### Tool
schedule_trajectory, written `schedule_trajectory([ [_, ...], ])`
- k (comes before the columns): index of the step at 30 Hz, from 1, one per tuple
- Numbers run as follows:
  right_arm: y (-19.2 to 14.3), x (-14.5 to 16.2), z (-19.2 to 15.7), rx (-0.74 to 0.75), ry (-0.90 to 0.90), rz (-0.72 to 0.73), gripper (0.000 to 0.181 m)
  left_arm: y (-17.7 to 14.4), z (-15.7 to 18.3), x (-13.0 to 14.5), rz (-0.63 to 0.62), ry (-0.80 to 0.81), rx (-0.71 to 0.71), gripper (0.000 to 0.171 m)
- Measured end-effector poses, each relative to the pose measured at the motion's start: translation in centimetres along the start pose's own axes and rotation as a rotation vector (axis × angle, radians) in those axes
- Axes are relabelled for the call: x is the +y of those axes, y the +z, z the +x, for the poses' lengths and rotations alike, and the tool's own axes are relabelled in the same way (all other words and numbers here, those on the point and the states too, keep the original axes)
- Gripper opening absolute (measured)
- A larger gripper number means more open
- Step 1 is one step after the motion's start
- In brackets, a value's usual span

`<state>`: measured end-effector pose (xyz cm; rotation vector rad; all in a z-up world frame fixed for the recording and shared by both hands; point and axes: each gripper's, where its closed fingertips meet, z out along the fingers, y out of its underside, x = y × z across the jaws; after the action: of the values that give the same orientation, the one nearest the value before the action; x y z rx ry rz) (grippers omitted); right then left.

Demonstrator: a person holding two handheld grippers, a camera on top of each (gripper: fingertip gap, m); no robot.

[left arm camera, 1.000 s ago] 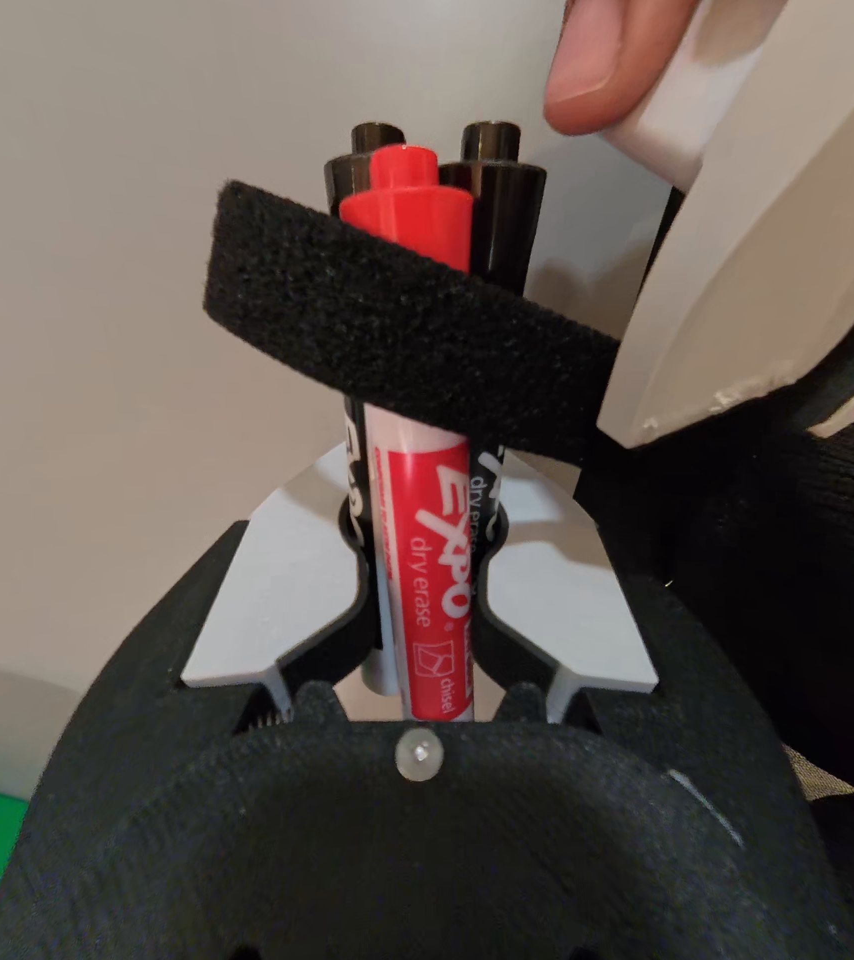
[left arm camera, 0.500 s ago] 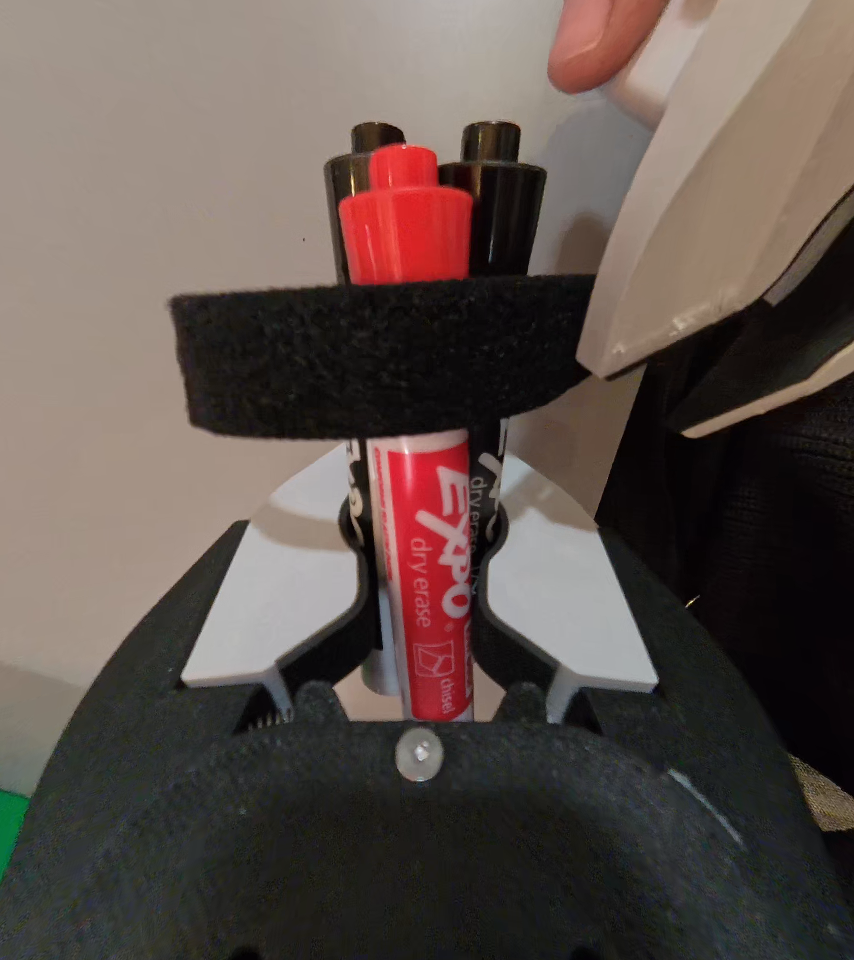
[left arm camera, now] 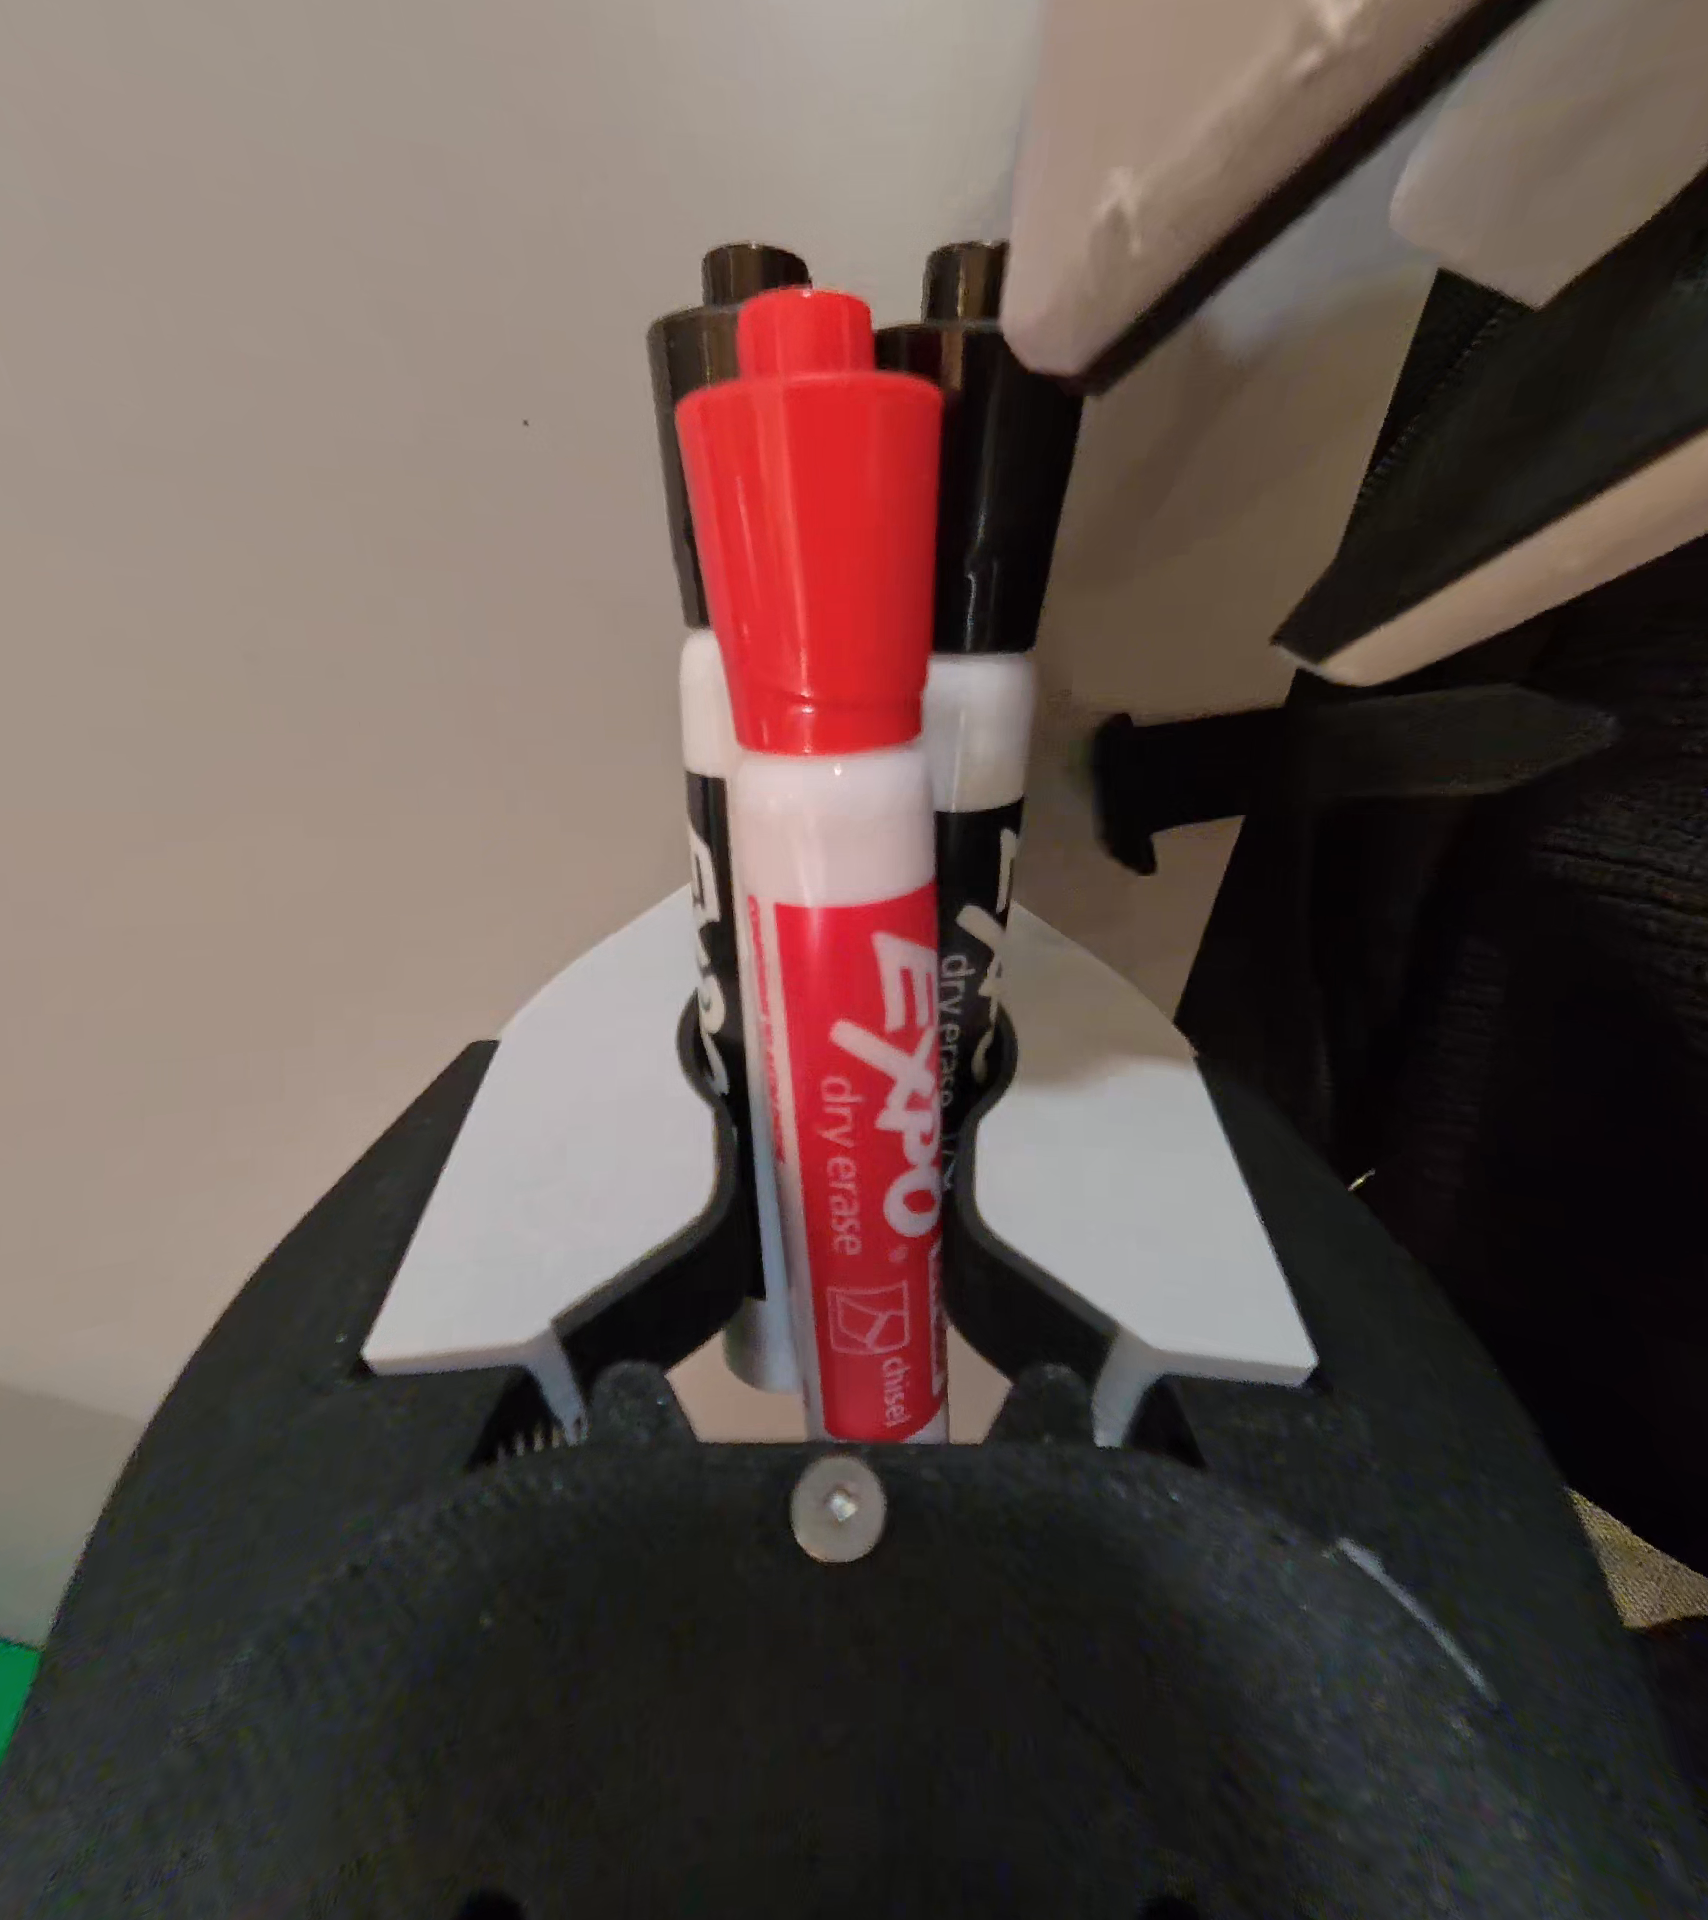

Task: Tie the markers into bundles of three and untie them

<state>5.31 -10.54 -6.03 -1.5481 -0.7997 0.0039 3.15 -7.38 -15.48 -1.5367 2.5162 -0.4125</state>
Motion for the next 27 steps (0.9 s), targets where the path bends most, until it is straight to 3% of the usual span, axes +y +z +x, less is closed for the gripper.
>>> schedule_trajectory([
  [5, 0.5, 1.9, -0.3, -0.001, 0.070, -0.123, 0.023, 0.5, -0.9, 0.7, 0.004, -0.025, -0.015, 0.043],
  [9, 0.0, 3.0, -3.5, -0.141, 0.228, -0.212, 0.026, 0.7, -1.4, 1.3, 0.006, -0.049, -0.009, 0.043],
  [15, 0.5, 8.8, -8.1, -0.330, 0.504, -0.524, 0.055, 1.2, -1.6, 2.0, -0.022, -0.060, -0.010, 0.043],
  [16, 0.6, 9.0, -8.7, -0.376, 0.529, -0.538, 0.037, 1.2, -1.5, 2.0, -0.023, -0.060, -0.009, 0.043],
  [17, 0.6, 8.7, -8.7, -0.396, 0.543, -0.523, 0.003, 1.2, -1.5, 1.9, -0.021, -0.061, -0.009, 0.043],
  [19, 0.8, 6.7, -7.9, -0.415, 0.591, -0.411, 0.004, 1.2, -1.4, 1.8, -0.015, -0.058, -0.008, 0.043],
  [23, -0.7, 4.5, -1.3, -0.160, 0.647, -0.220, 0.003, 1.2, -1.6, 1.7, -0.002, -0.054, -0.013, 0.043],
  [27, -3.5, 9.4, 3.1, 0.041, 0.724, -0.337, 0.003, 1.4, -1.6, 1.1, 0.015, -0.031, -0.023, 0.043],
])
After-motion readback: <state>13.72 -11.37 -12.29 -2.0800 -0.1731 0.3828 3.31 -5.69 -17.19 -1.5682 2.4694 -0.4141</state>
